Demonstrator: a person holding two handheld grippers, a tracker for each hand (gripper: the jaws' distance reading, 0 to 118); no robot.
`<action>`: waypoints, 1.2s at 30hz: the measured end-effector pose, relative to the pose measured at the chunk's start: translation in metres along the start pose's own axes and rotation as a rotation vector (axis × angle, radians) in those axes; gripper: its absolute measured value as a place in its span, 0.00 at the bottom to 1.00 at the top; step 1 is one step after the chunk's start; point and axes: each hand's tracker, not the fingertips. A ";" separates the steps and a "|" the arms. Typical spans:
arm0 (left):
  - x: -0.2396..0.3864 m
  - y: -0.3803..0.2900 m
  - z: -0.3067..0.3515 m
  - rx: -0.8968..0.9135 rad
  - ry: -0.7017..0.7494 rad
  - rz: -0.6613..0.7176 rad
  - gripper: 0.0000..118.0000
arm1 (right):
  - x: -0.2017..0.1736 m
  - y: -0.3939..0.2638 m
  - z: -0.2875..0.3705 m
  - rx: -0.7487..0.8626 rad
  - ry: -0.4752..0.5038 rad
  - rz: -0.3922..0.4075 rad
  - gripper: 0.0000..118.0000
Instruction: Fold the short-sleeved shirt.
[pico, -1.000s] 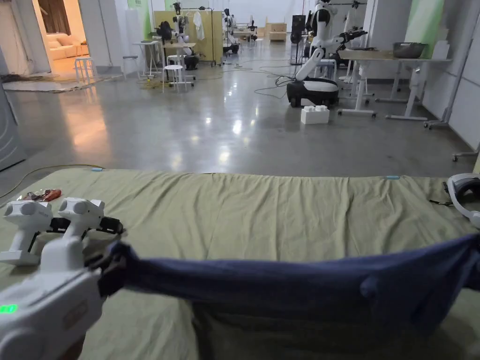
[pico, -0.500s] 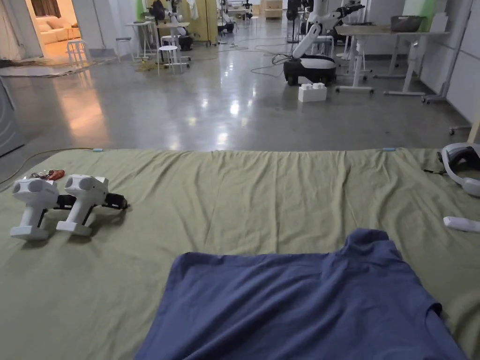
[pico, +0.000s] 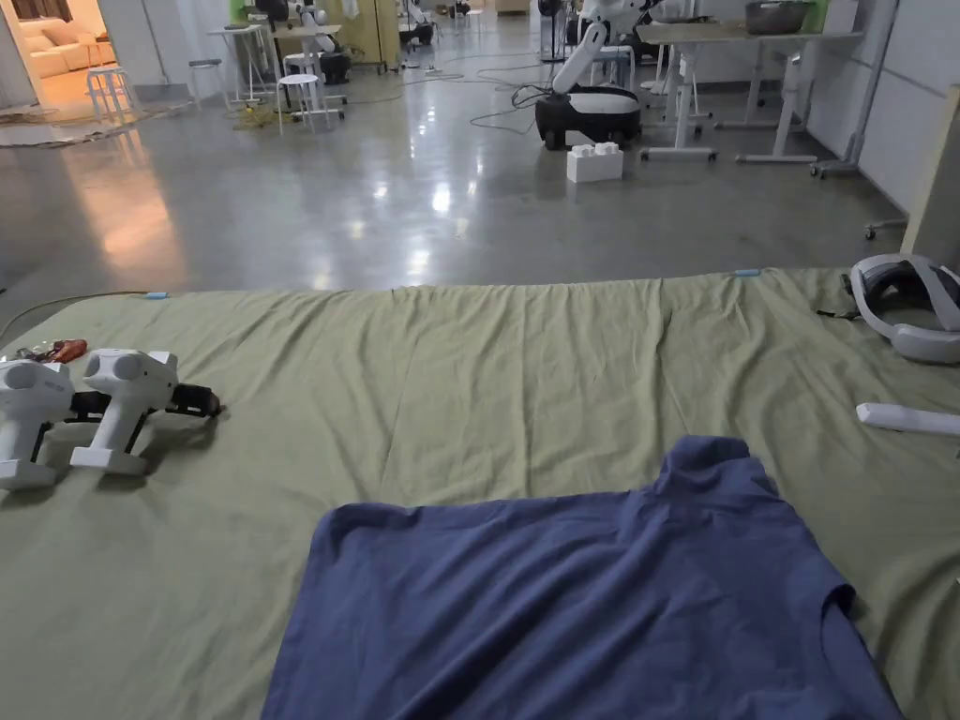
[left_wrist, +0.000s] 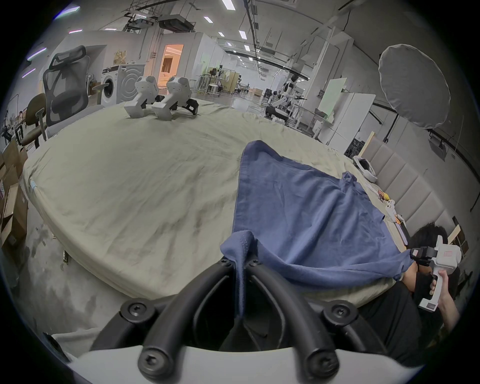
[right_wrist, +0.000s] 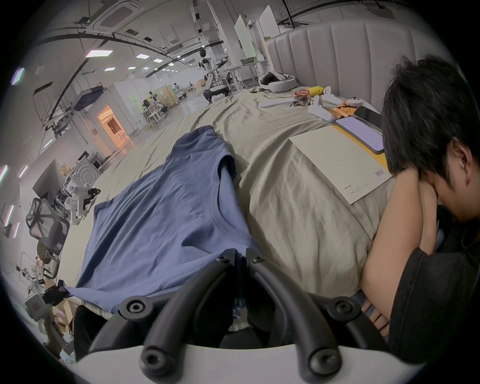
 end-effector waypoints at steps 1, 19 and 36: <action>0.000 0.000 0.000 -0.001 -0.002 0.003 0.06 | -0.003 0.002 -0.002 0.003 -0.003 0.000 0.07; 0.019 0.050 0.013 0.086 0.087 -0.095 0.82 | -0.016 0.023 0.001 0.008 -0.027 0.104 0.72; 0.157 0.044 0.198 0.726 0.180 -0.428 0.89 | -0.147 -0.017 0.171 0.587 0.052 0.484 0.71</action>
